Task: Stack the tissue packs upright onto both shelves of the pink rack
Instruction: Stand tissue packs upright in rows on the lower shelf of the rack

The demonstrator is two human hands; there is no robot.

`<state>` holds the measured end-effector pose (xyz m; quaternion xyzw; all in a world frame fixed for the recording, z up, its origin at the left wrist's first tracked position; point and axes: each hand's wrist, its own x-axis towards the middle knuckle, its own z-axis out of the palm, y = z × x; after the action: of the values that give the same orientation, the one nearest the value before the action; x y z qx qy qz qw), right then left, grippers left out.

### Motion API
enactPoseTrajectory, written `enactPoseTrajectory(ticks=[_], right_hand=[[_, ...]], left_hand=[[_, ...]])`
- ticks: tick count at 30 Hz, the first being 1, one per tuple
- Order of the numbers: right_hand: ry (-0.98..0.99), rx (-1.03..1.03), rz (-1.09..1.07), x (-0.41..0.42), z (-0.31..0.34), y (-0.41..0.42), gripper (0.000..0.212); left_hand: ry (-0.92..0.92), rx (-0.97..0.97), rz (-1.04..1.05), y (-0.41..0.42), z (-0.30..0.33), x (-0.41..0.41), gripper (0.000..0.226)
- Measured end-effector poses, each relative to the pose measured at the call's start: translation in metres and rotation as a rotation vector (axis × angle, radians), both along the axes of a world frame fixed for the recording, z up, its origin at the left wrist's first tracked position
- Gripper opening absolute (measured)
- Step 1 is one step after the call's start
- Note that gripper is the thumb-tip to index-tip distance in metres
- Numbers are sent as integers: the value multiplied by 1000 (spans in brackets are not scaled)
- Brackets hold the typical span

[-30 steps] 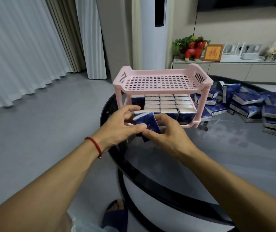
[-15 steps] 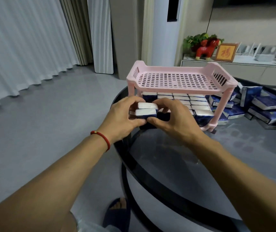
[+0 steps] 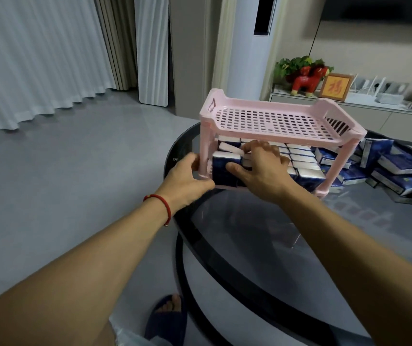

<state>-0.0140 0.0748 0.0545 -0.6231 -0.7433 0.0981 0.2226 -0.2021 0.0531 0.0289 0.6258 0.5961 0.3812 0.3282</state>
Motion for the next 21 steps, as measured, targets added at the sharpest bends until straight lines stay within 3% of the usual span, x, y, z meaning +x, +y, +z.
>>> enactPoseTrajectory(ticks=[8, 14, 21], right_hand=[[-214, -141, -35, -8, 5, 28, 67], [-323, 19, -136, -14, -5, 26, 60], [-303, -81, -139, -11, 4, 30, 82]], left_hand=[[61, 18, 3, -1, -4, 3, 57], [80, 18, -16, -1, -6, 3, 63], [71, 17, -28, 0, -7, 2, 63]])
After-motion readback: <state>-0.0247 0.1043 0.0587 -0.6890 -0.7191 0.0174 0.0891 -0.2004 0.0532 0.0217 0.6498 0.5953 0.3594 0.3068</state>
